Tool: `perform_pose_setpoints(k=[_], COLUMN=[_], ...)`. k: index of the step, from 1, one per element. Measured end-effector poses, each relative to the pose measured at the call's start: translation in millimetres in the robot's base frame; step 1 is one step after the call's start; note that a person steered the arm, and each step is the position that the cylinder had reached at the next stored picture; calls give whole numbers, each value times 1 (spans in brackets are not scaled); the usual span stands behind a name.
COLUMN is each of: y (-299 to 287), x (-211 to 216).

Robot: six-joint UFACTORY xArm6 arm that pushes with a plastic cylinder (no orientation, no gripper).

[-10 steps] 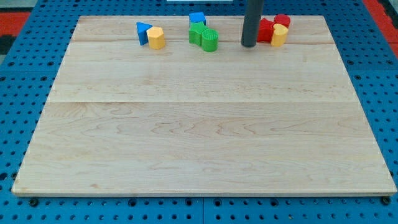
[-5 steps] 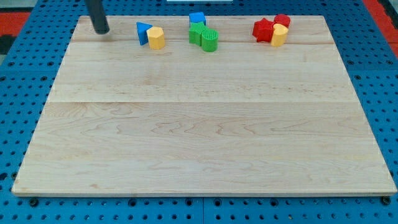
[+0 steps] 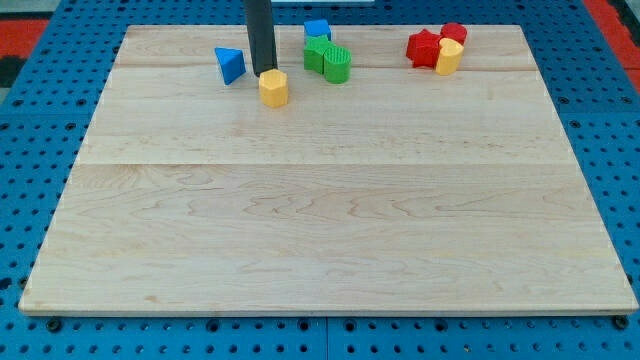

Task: Move the yellow hexagon to the bottom left of the yellow heart

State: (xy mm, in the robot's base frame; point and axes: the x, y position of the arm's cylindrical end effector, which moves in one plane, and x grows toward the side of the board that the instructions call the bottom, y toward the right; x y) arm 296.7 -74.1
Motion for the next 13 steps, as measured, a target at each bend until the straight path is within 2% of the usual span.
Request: perform_pose_setpoints(k=[1,4,5,7,9,11,13], y=[3,-5,-12,-26,-75,-101,-60], x=[18,18,35,41,70,78,94])
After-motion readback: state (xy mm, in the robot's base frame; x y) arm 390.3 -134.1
